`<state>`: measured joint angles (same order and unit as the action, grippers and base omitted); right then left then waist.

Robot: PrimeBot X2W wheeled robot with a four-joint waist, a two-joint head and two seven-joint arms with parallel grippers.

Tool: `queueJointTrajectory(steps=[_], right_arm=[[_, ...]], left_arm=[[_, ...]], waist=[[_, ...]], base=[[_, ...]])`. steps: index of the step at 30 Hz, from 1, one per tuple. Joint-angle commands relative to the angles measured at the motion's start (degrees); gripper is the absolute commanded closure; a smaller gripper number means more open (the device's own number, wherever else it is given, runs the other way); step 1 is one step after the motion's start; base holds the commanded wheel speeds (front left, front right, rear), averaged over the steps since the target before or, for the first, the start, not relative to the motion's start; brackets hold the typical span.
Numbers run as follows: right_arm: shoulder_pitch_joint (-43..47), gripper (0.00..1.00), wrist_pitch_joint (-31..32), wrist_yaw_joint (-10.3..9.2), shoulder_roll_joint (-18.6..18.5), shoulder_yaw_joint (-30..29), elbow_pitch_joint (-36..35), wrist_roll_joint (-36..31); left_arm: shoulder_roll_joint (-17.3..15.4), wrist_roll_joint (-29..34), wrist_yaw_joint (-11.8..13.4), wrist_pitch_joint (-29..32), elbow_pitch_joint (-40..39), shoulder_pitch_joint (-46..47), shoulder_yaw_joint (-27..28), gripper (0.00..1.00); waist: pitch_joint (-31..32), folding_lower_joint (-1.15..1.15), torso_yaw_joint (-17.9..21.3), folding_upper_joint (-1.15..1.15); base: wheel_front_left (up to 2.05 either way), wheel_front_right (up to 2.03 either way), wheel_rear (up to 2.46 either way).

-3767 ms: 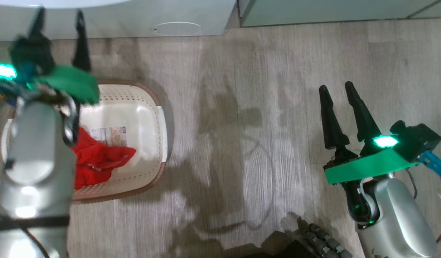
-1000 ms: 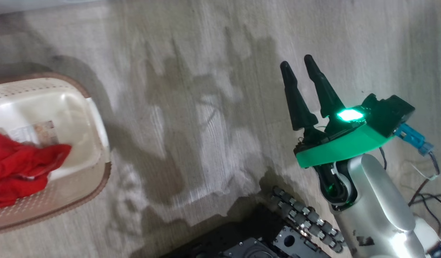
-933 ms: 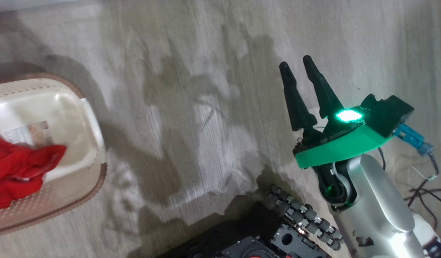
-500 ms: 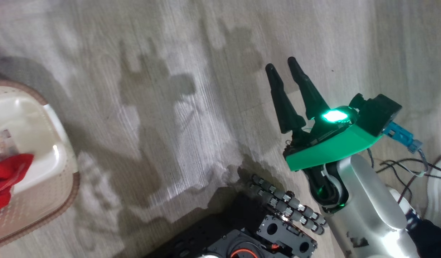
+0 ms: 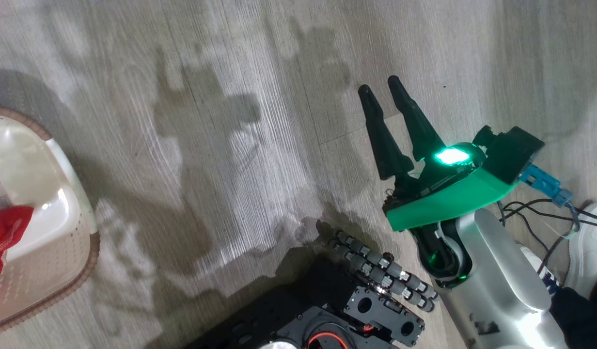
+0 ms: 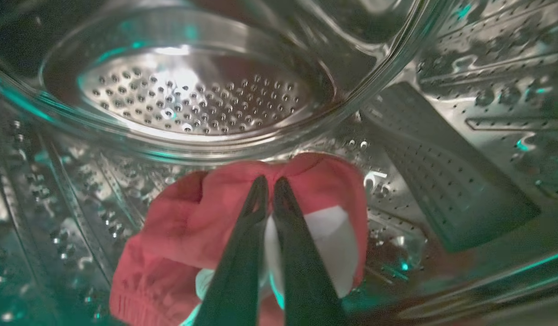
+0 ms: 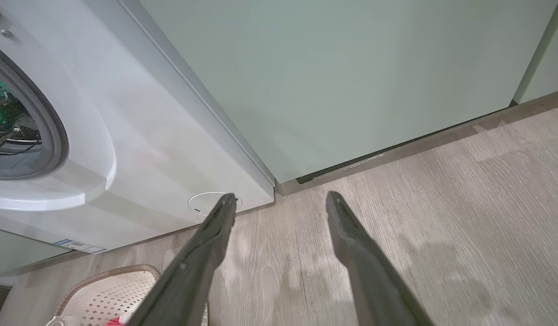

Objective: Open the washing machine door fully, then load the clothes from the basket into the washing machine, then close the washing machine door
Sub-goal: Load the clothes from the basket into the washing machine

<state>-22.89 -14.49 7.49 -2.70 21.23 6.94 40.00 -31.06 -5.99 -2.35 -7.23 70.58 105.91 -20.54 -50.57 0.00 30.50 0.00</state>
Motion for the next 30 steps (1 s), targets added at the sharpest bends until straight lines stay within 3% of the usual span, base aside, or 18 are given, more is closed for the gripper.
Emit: queueJointTrajectory(steps=[1,2,3,14,30], right_arm=[[2.0,0.0,-0.5,0.0,-0.2,0.5,-1.5,0.3],[1.9,0.0,-0.5,0.0,-0.2,0.4,-1.5,0.3],[1.9,0.0,-0.5,0.0,-0.2,0.4,-1.4,0.3],[0.2,0.0,-0.5,0.0,-0.2,0.2,-0.5,-0.5],[2.1,0.0,-0.5,0.0,-0.2,-6.7,0.5,-8.8]], left_arm=[[-1.1,-0.2,-0.1,-1.0,-1.4,3.1,-0.5,0.74],[-1.2,-0.1,0.0,-1.4,-1.1,3.2,-0.7,0.16],[-1.2,-0.1,0.0,-1.7,-0.8,3.4,-0.8,0.0],[-1.0,-1.1,-0.9,-3.1,1.4,2.3,-1.5,0.0],[7.2,-8.7,-2.7,-7.5,2.0,-15.8,1.5,0.0]], waist=[[0.0,0.0,0.0,0.0],[0.1,0.0,0.0,0.0],[0.2,0.0,0.0,0.0],[3.2,0.0,-0.7,0.0],[16.2,0.0,-11.8,0.0]], base=[[0.0,0.0,0.0],[0.0,0.0,0.0],[0.0,0.0,0.0],[0.0,0.0,0.0],[0.0,0.0,0.0]])
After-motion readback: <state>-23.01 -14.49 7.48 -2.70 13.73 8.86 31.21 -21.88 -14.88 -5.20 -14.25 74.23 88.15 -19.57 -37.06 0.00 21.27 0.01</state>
